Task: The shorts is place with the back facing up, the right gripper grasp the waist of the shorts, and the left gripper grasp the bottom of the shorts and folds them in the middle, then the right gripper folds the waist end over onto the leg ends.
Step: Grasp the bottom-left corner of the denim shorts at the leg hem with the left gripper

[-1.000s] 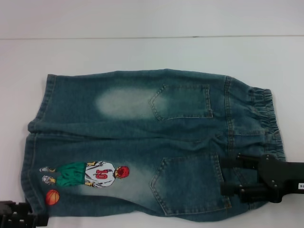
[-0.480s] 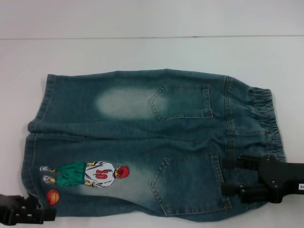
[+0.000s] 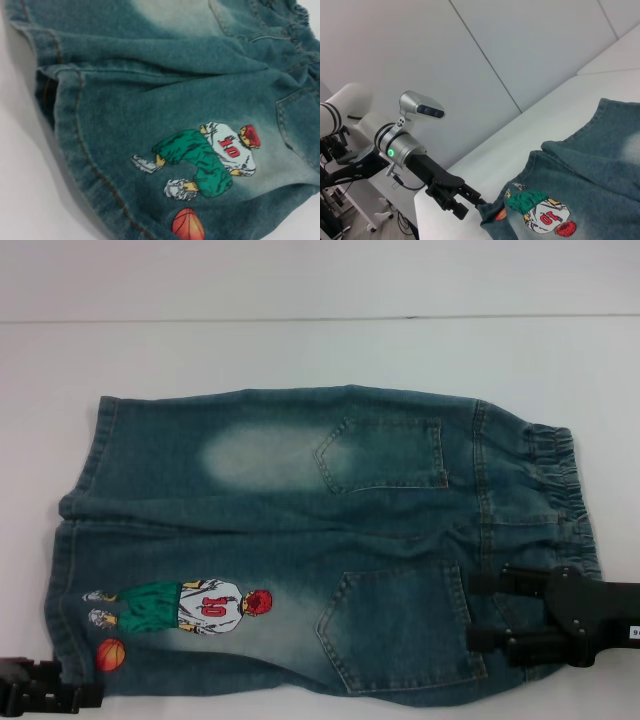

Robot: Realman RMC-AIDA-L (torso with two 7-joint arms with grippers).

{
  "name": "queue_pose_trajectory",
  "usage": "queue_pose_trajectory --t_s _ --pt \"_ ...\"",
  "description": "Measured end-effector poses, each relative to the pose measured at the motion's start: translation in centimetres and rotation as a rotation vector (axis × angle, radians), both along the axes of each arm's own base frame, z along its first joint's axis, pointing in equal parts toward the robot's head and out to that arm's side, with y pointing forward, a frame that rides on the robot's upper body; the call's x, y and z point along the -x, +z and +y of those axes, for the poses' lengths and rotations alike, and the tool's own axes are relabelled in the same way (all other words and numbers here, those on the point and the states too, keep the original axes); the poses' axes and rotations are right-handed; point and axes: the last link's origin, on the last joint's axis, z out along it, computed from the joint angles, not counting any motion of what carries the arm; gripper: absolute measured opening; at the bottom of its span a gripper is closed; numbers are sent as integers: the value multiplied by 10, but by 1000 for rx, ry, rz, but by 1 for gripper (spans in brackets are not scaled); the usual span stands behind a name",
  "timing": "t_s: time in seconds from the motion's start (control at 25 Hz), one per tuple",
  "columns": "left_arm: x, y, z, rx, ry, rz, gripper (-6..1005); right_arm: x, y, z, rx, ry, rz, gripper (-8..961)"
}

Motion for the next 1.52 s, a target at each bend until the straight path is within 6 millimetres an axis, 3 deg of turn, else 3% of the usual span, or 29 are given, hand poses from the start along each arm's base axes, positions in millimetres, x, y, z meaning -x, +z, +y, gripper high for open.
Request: queue_pose_trajectory --t_s 1.52 --pt "-7 -4 11 9 -19 56 933 -1 0 2 -2 -16 -7 943"
